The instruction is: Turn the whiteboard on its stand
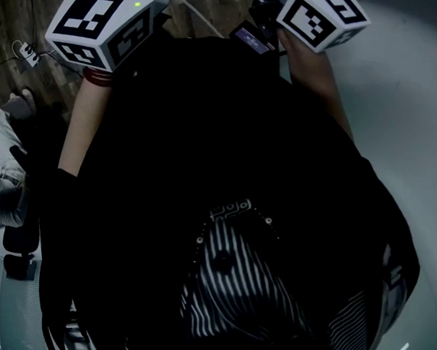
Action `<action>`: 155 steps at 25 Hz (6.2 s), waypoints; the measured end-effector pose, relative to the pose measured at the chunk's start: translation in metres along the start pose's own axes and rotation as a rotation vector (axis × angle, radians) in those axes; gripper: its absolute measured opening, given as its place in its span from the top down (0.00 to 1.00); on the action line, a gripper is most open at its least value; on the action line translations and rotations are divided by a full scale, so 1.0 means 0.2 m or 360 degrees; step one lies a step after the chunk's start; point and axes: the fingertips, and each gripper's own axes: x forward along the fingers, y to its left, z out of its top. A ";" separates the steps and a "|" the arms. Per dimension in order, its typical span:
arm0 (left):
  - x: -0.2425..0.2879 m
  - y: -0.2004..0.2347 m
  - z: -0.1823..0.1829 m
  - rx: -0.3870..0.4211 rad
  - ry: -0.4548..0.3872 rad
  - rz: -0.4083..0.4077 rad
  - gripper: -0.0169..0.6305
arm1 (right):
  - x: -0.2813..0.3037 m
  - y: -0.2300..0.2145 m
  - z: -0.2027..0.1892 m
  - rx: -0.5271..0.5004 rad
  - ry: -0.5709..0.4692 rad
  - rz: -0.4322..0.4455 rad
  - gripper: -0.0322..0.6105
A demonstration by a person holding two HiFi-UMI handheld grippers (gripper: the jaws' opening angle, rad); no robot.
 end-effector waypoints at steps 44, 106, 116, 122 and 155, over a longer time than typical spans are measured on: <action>0.22 -0.19 0.34 0.0011 -0.0056 -0.0361 0.98 | -0.61 -0.17 0.42 -0.0081 -0.0194 -0.0717 0.95; 0.04 -0.23 0.40 -0.0035 -0.0088 -0.0124 0.98 | -0.53 -0.32 0.31 -0.0292 0.0206 -0.0856 0.67; 0.01 -0.19 0.30 -0.0066 -0.0099 -0.0017 0.98 | -0.31 -0.29 0.27 -0.0396 0.0239 -0.0673 0.68; -0.02 -0.14 0.28 -0.0083 -0.0110 0.0074 0.98 | -0.26 -0.38 0.31 -0.0409 0.0230 -0.0677 0.68; 0.03 -0.16 0.29 -0.0062 -0.0069 -0.0015 0.98 | -0.41 -0.26 0.20 -0.0458 0.0351 -0.0539 0.69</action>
